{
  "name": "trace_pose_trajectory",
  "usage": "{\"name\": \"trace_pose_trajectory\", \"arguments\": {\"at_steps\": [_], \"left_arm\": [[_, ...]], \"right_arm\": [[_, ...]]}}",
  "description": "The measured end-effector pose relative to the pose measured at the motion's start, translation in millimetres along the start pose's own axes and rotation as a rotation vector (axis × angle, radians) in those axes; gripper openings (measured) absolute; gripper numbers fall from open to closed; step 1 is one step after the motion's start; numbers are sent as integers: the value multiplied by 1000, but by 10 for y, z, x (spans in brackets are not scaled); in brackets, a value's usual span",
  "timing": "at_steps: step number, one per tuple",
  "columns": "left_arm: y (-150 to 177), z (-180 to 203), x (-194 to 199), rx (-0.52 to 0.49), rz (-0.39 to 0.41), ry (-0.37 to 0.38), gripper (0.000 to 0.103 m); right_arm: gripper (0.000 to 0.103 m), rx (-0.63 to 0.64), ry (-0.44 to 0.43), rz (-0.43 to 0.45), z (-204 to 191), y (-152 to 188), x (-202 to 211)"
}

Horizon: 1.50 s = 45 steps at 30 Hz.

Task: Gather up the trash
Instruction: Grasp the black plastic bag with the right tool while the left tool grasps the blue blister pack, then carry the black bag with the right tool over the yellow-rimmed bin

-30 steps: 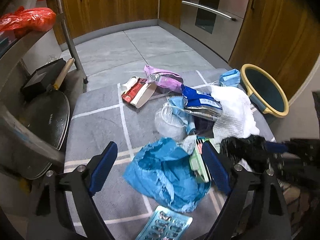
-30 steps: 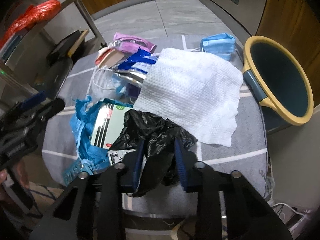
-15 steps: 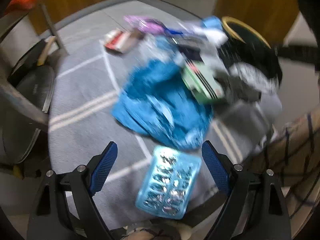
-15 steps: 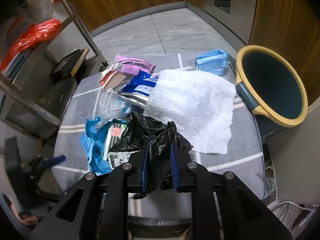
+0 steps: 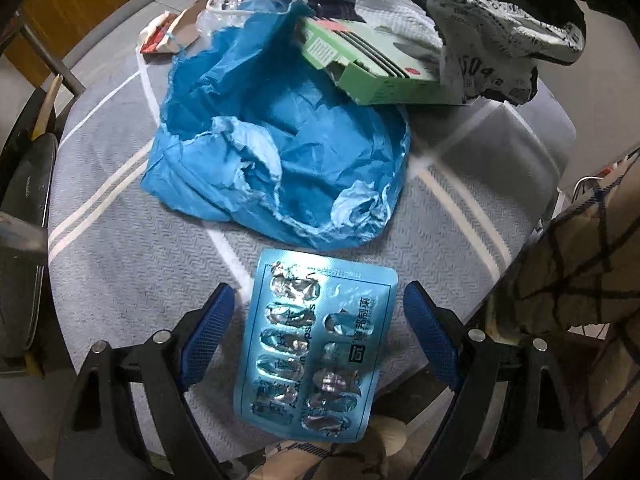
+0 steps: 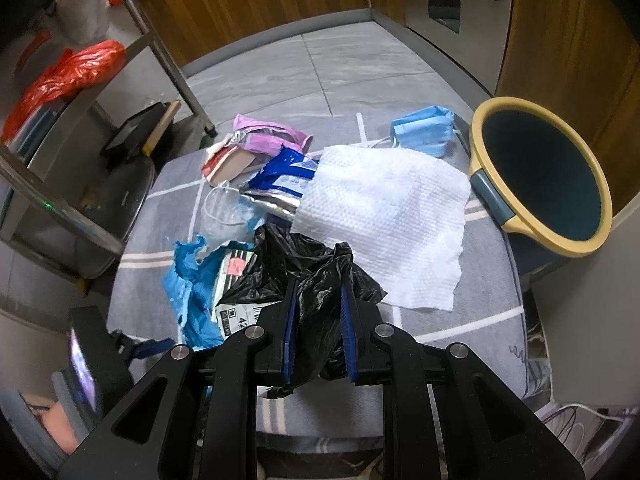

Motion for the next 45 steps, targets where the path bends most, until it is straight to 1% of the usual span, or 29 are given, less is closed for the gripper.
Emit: {"name": "trace_pose_trajectory", "arguments": {"at_steps": [3, 5, 6, 7, 9, 12, 15, 18, 21, 23, 24, 28, 31, 33, 36, 39, 45], "left_arm": [[3, 22, -47, 22, 11, 3, 84], [-82, -28, -26, 26, 13, -8, 79], [-96, -39, -22, 36, 19, -10, 71], [-144, -123, -5, 44, 20, -9, 69], [-173, -193, 32, 75, 12, 11, 69], [-188, -216, 47, 68, 4, -21, 69], [-192, -292, 136, 112, 22, -40, 69], [-195, -418, 337, 171, 70, -46, 69], [-222, -500, 559, 220, 139, -58, 69], [-249, -521, 693, 236, 185, -63, 69], [-267, -528, 773, 245, 221, -70, 69], [-373, -530, 996, 248, 322, -89, 69], [-468, -520, 1159, 267, 405, -74, 69], [-502, -529, 1257, 282, 462, -65, 69], [-570, -491, 1307, 288, 493, -63, 69], [-648, -490, 1317, 301, 504, -52, 69], [-843, -418, 1501, 295, 566, -48, 69]], "right_arm": [[21, 6, -4, 1, -20, 1, -2], [21, 9, -3, 2, -32, -2, -2], [21, 10, -3, 3, -35, -3, -1], [21, 10, -3, 3, -39, -6, -2], [21, 9, -2, 3, -41, -7, 0], [21, 8, 1, 6, -48, -7, 3], [21, 4, 2, 11, -49, -18, 12], [21, 3, 5, 22, -37, -37, 36], [21, 13, 16, 40, -35, -52, 77], [21, 17, 16, 48, -41, -57, 99], [21, 17, 13, 51, -37, -61, 108], [21, 26, 20, 71, -9, -67, 162], [18, 24, 28, 92, 35, -83, 223], [17, 20, 37, 107, 87, -106, 267], [16, 25, 58, 111, 138, -125, 266], [14, 9, 53, 96, 185, -122, 231], [13, 1, 77, 158, 283, -254, 383]]}}
Point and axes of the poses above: each gripper's, at about its wrist camera, not at the fingertips, and x roughly against the way its jaws point, z to its right, y to its underside, the point moved 1 cm from there along -x, roughly the way its jaws point, and after that the axes turned 6 degrees about x, right-handed, at the moved point
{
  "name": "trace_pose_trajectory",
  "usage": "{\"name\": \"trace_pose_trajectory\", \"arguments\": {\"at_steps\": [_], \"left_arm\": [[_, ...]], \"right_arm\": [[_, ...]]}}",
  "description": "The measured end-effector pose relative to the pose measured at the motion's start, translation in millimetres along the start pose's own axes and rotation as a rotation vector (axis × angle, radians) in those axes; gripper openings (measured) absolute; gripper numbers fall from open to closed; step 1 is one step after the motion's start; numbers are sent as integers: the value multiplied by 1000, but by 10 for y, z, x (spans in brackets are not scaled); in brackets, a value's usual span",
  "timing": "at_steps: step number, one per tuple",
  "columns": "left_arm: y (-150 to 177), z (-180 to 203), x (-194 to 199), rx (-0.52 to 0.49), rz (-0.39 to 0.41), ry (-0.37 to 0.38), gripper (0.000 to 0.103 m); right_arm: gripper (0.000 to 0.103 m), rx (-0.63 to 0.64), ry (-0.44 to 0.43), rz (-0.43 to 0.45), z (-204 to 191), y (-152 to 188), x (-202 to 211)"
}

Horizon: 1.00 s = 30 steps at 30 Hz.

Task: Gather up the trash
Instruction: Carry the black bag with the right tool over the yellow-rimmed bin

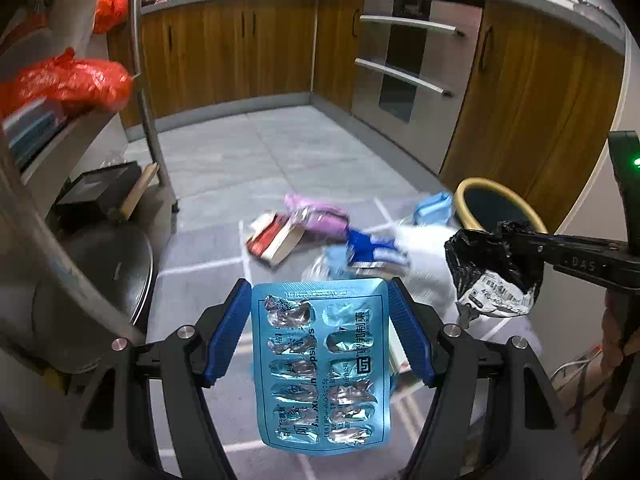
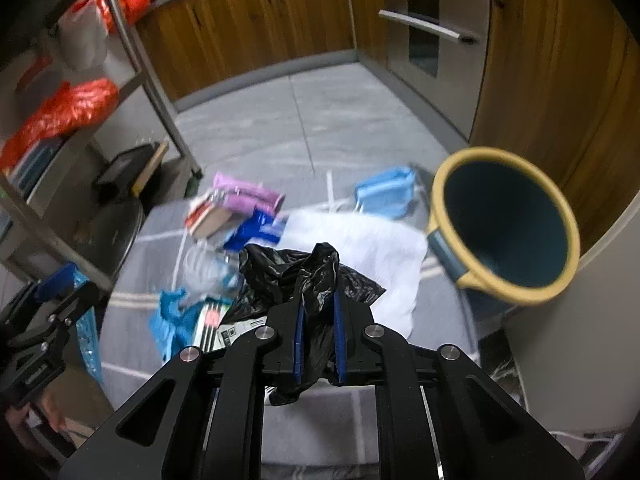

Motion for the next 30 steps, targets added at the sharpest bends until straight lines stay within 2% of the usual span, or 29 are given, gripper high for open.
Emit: {"name": "trace_pose_trajectory", "arguments": {"at_steps": [4, 8, 12, 19, 24, 28, 30], "left_arm": [[-122, 142, -13, -12, 22, 5, 69], [-306, 358, -25, 1, 55, 66, 69], [-457, 667, -62, -26, 81, 122, 69], [-587, 1170, -133, -78, 105, 213, 69], [-579, 1433, -263, -109, 74, 264, 69], [-518, 1475, -339, -142, 62, 245, 69], [-496, 1447, -388, -112, 35, 251, 69]], "right_arm": [[13, -7, 12, 60, 120, -147, 146], [13, -23, 34, 132, 325, -306, 322], [13, -32, 65, 180, 576, -446, 403], [13, -94, 93, 209, 1086, -623, 365], [13, -140, 84, 200, 1377, -737, 266], [13, -161, 96, 197, 1556, -814, 192], [13, -186, 92, 191, 1675, -855, 152]]}}
Point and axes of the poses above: each gripper's, at about its wrist camera, not at the fingertips, and x roughly against the way its jaws point, z to its right, y to its underside, the point moved 1 cm from there along -x, roughly the way its jaws point, and after that the axes turned 6 degrees about x, right-handed, at the moved point
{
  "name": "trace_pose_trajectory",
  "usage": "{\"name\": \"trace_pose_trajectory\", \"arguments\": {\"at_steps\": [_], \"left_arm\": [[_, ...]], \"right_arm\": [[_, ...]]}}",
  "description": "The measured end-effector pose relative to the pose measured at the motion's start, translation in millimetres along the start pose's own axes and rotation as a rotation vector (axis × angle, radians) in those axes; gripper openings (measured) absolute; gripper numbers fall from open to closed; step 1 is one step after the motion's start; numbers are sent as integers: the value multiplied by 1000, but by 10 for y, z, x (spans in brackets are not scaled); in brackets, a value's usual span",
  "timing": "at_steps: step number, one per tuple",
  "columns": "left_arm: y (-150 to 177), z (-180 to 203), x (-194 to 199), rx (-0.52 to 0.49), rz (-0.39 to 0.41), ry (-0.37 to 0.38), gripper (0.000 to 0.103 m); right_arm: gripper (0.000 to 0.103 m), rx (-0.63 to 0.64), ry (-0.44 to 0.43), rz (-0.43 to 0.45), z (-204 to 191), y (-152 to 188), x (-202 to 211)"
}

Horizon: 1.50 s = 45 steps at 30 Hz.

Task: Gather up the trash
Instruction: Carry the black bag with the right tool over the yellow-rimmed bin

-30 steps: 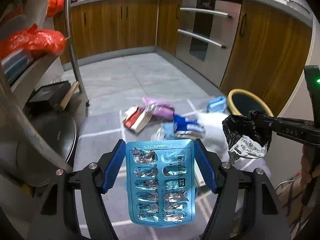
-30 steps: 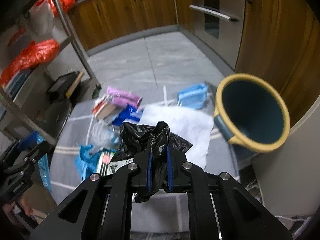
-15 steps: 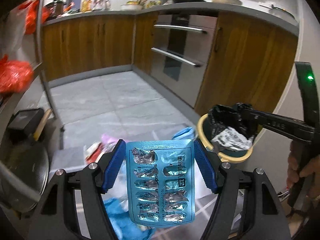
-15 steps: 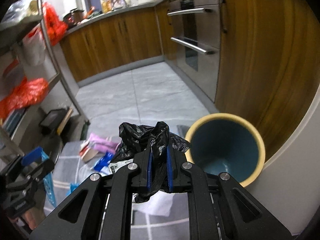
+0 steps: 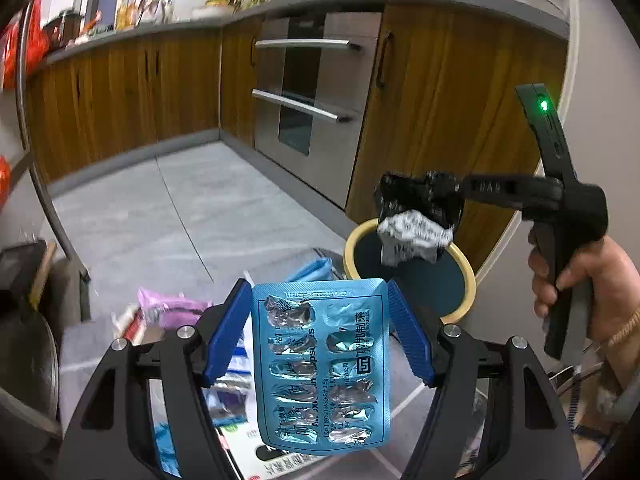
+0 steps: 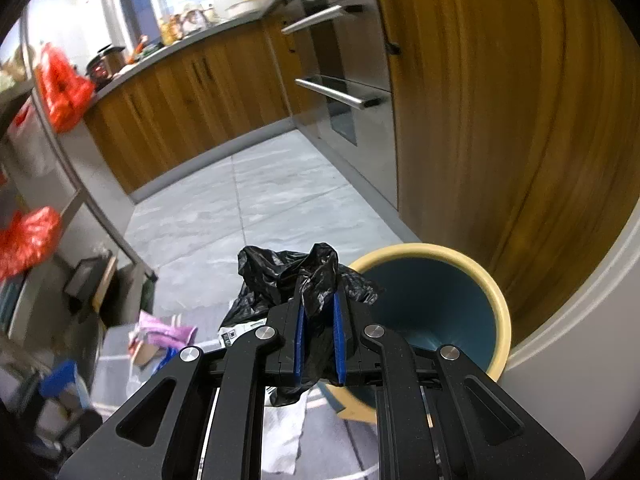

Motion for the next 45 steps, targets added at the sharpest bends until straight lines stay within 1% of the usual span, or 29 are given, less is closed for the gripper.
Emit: {"name": "trace_pose_trajectory", "arguments": {"at_steps": [2, 6, 10, 14, 20, 27, 32, 36, 40, 43, 45], "left_arm": [[-19, -27, -39, 32, -16, 11, 69], [-93, 5, -51, 6, -2, -3, 69], [-265, 75, -177, 27, -1, 37, 69], [-381, 229, -352, 10, -10, 74, 69], [-564, 450, -669, -30, -21, 101, 69], [-733, 608, -986, -65, -27, 108, 69], [-740, 619, -1200, -64, -53, 105, 69], [-735, 632, -1425, -39, -86, 118, 69], [-684, 689, -1692, -37, -128, 116, 69], [-637, 727, -1826, -31, -147, 130, 69], [-595, 793, -1941, -48, -159, 138, 69]], "right_arm": [[13, -10, 11, 1, 82, -54, -49], [13, -34, 63, 13, 267, -142, -129], [13, -53, 98, 4, 442, -173, -227], [13, -31, 132, -8, 543, -177, -344], [13, 14, 183, -22, 626, -201, -528], [13, 37, 207, -54, 735, -207, -741], [13, 26, 208, -74, 803, -193, -845], [13, 30, 214, -92, 846, -181, -953], [13, 35, 224, -117, 885, -149, -1065], [13, 23, 227, -140, 926, -106, -1144], [13, 20, 226, -155, 941, -73, -1178]]}}
Point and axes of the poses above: each gripper's, at about its wrist camera, not at the fingertips, and x roughly against the way its jaws point, z to its right, y to its underside, the point moved 1 cm from there along -x, roughly the way its jaws point, and after that the axes turned 6 degrees about x, right-handed, at the moved point
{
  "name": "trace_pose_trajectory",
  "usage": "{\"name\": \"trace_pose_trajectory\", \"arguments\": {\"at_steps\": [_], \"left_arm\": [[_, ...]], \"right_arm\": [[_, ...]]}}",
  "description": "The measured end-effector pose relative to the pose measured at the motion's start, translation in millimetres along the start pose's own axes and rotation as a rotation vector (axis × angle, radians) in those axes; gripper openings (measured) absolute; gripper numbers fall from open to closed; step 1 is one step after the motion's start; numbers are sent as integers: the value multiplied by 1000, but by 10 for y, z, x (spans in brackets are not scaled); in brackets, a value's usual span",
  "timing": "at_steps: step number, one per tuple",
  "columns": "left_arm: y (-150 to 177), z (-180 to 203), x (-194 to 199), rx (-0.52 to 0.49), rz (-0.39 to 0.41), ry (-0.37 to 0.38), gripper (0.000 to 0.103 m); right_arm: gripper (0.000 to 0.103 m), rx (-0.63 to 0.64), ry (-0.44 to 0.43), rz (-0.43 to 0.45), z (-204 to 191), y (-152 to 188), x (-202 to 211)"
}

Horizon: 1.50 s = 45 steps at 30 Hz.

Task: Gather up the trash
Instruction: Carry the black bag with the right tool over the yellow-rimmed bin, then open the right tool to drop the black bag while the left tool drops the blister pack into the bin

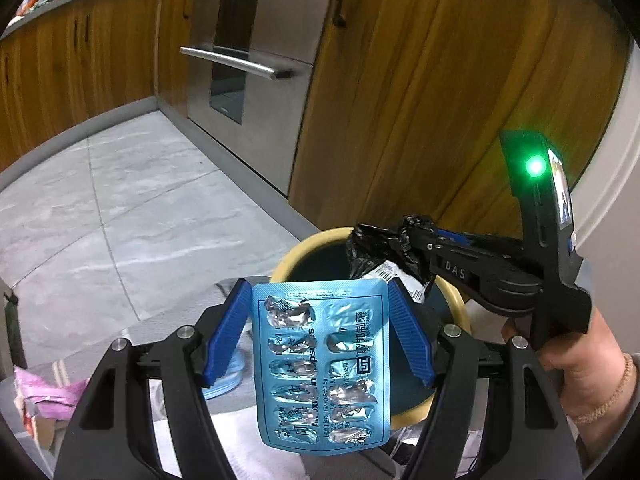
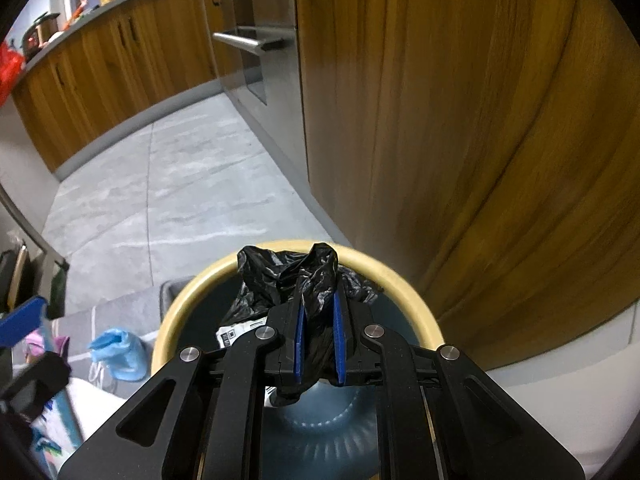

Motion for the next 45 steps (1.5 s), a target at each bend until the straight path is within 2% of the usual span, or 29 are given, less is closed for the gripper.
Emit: {"name": "trace_pose_trajectory", "arguments": {"at_steps": [6, 12, 18, 23, 26, 28, 31, 32, 35, 38, 40, 42, 45], "left_arm": [[136, 155, -369, -79, -29, -11, 69], [261, 249, -558, -101, -15, -15, 69], [303, 330, -621, -149, -22, -30, 69], [304, 311, -636, -140, -21, -45, 70], [305, 293, -607, -132, -17, -57, 78], [304, 267, -577, -129, -9, -60, 79], [312, 219, -527, -122, -9, -73, 79], [322, 208, -498, -120, -9, -74, 79], [324, 154, -407, -112, -5, -87, 80], [347, 85, -263, -99, 0, -95, 81], [367, 43, -153, -97, 6, -105, 85], [389, 10, -35, -96, 11, -110, 86], [451, -40, 222, -97, 16, -125, 88]], "right_arm": [[13, 4, 5, -40, 10, 47, -103], [13, 1, 17, -80, 49, 89, -188], [13, -31, 10, -107, 103, 100, -238], [13, -33, 8, -109, 106, 113, -232], [14, -30, 6, -106, 131, 131, -224], [14, -30, 5, -108, 128, 134, -219], [24, -25, 0, -109, 118, 135, -202], [31, -22, 1, -107, 109, 131, -194], [43, -12, 17, -91, 88, 109, -148], [59, -6, 19, -73, 55, 95, -97], [64, 5, 19, -57, 16, 80, -29], [75, 12, 15, -41, -24, 82, 35], [81, 24, -12, -19, -119, 91, 173]]}}
Point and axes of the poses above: each gripper's, at about its wrist camera, not at the fingertips, and x roughly against the way its jaws point, z to its right, y to its underside, the point moved 1 cm from there along -x, roughly the way its jaws point, and after that the axes turned 6 degrees about x, right-handed, at the moved point
